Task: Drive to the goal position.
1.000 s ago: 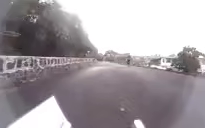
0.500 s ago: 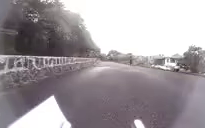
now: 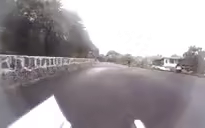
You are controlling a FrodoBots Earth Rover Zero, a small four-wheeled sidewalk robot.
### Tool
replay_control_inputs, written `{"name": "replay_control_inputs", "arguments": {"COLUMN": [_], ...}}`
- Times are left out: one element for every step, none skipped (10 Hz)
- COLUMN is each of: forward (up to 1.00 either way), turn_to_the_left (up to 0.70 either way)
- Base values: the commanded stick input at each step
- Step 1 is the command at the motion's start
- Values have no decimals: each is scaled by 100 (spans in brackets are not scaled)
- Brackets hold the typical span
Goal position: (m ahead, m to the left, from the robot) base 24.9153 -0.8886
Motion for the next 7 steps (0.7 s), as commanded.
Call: {"name": "replay_control_inputs", "arguments": {"forward": [100,100,100,100,100,100,100], "turn_to_the_left": [0,0,0,0,-32,-36,-5]}}
